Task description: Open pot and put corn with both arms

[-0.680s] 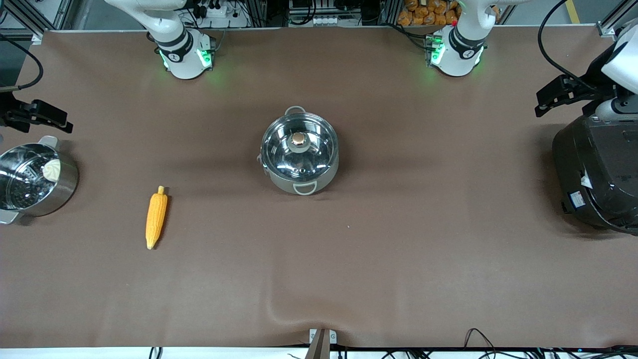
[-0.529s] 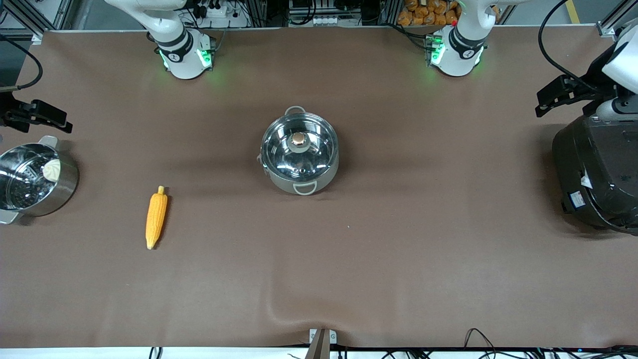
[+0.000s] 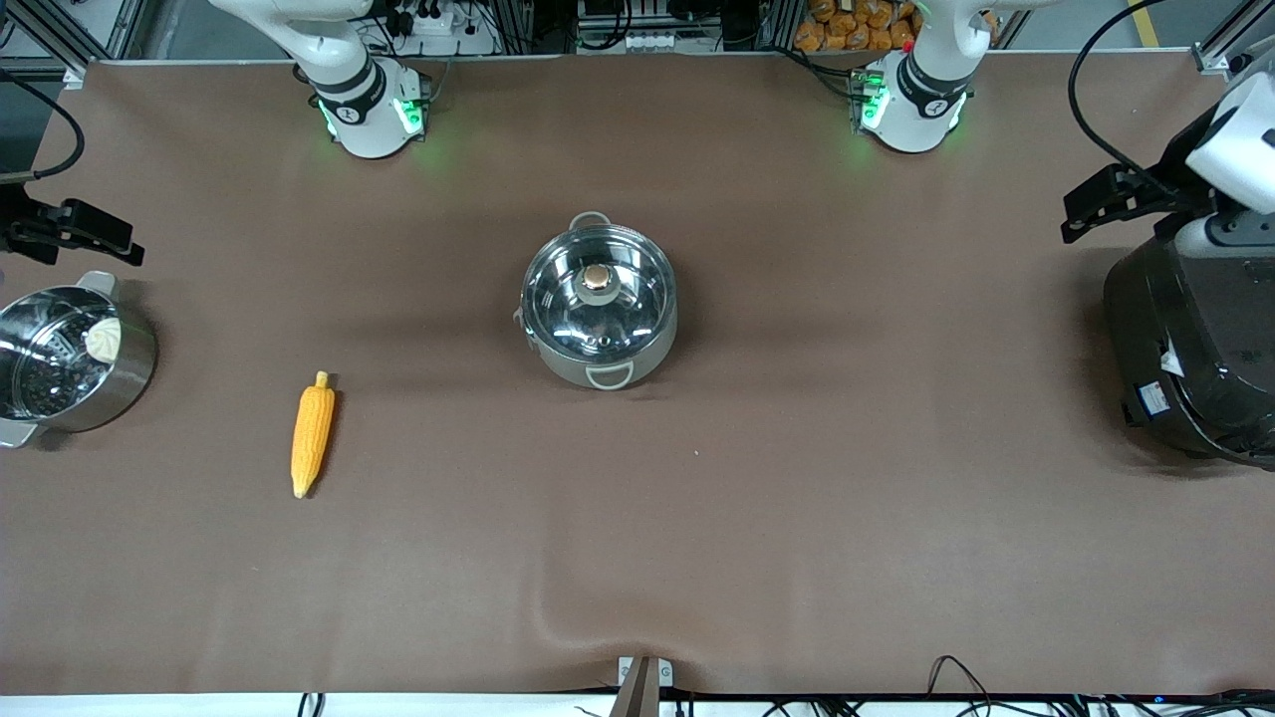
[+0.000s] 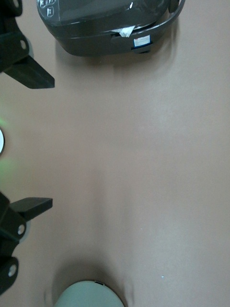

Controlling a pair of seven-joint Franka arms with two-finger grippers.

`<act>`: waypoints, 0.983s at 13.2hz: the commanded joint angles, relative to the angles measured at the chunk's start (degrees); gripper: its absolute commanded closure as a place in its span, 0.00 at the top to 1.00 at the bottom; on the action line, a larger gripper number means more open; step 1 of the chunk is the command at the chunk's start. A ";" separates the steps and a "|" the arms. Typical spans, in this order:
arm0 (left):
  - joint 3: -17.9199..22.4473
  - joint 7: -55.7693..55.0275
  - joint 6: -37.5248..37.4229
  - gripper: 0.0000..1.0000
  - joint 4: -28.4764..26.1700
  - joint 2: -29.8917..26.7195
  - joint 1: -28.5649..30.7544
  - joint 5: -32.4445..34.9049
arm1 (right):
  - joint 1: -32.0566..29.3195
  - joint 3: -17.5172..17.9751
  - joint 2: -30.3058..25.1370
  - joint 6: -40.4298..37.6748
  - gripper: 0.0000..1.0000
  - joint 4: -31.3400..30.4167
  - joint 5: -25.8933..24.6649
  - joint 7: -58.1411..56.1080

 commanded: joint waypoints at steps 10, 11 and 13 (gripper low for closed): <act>-4.78 -36.48 9.18 1.00 2.39 12.51 -20.75 1.25 | -2.78 0.65 6.53 0.26 1.00 2.11 0.71 -0.32; -4.70 -41.13 10.07 1.00 3.88 14.70 -23.82 1.34 | -2.78 0.65 7.24 0.70 1.00 1.85 0.72 -0.32; -4.52 -50.62 11.82 1.00 6.52 19.62 -29.98 1.43 | -2.69 0.65 8.91 1.32 1.00 0.45 0.72 -0.32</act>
